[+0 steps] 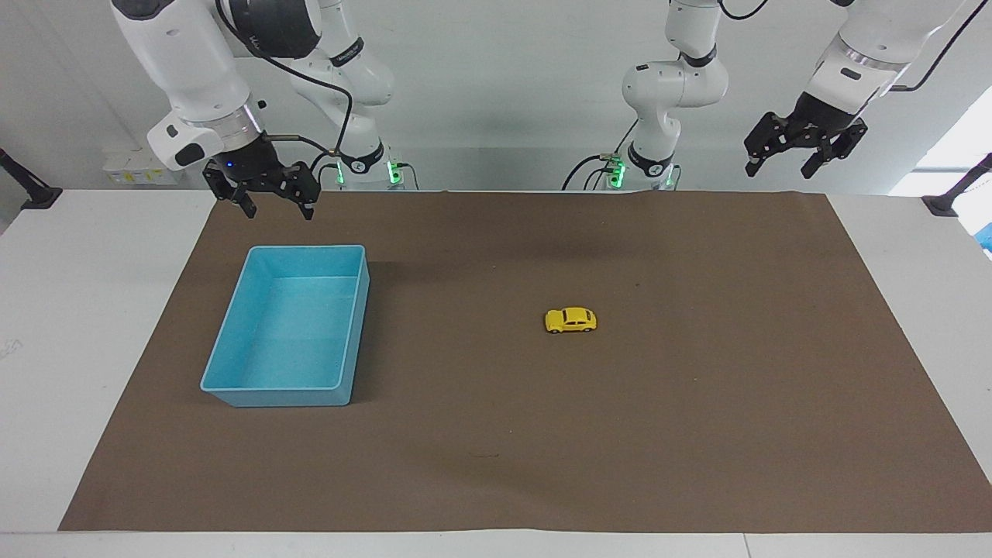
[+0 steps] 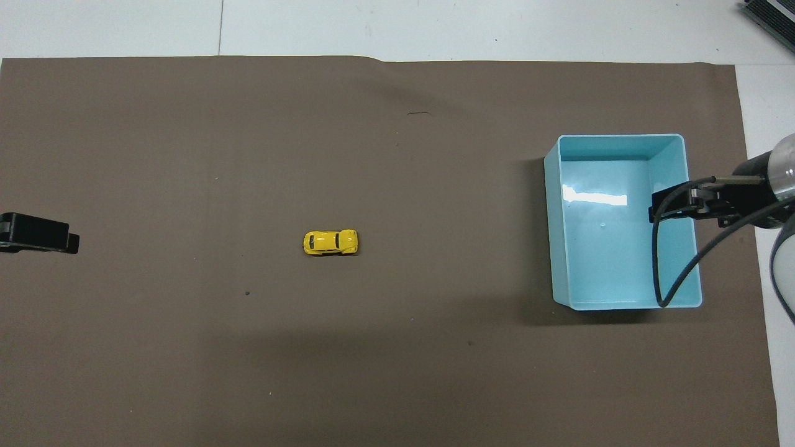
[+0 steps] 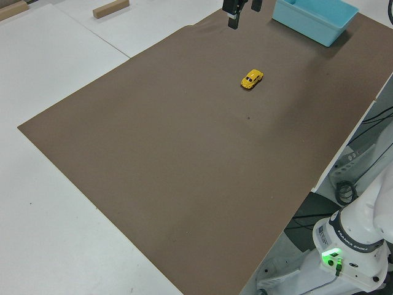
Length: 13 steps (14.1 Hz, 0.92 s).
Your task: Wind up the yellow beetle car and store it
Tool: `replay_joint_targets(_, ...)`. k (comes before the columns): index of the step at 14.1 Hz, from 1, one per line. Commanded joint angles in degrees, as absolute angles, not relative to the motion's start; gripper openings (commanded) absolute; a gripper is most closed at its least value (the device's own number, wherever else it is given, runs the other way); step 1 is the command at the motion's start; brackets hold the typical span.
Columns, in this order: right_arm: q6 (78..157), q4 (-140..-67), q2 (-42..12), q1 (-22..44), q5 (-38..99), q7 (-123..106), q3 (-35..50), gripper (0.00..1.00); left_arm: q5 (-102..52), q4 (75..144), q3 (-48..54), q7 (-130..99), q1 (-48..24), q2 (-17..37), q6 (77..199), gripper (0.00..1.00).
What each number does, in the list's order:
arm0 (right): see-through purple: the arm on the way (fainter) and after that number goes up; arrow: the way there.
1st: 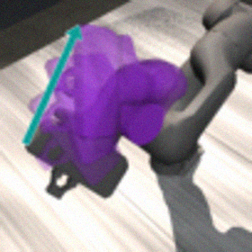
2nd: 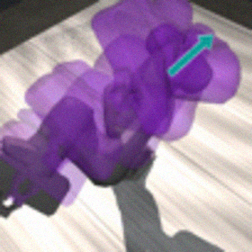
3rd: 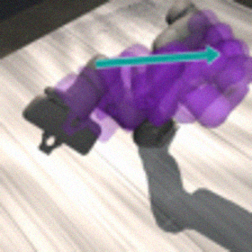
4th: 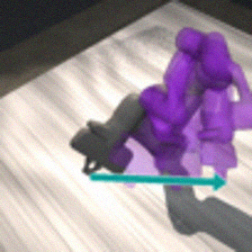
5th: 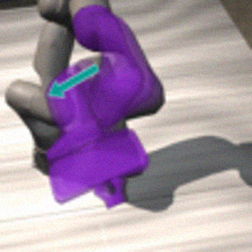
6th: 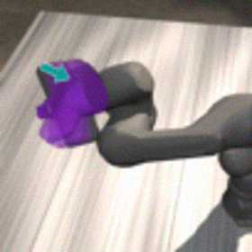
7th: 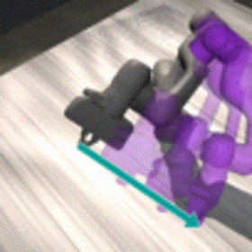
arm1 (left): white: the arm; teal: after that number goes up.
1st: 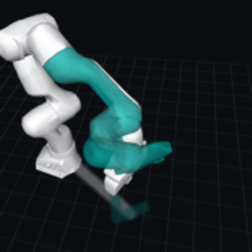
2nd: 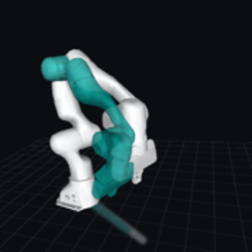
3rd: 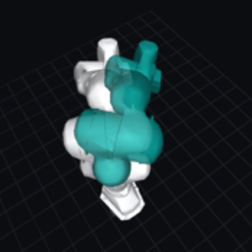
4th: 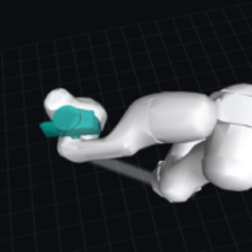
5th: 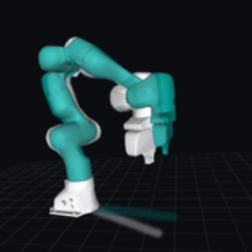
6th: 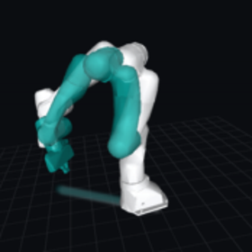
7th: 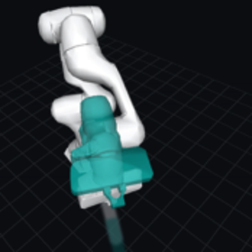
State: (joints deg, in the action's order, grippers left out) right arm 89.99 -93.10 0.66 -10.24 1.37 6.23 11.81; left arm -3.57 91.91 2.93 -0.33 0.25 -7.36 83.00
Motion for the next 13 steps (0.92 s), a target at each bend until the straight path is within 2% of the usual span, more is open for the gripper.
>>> replay_joint_targets(1, 90.9, -94.0, 1.6, -11.2, 2.6, 5.2, 12.1, 1.00, -2.5, 92.6, 2.6, -0.4, -0.3, -8.2, 82.4, 1.00)
replay_joint_targets(13, 90.9, -94.0, 1.6, -11.2, 2.6, 5.2, 12.1, 1.00, -2.5, 94.6, 2.5, -1.1, -0.6, -7.7, 83.8, 1.00)
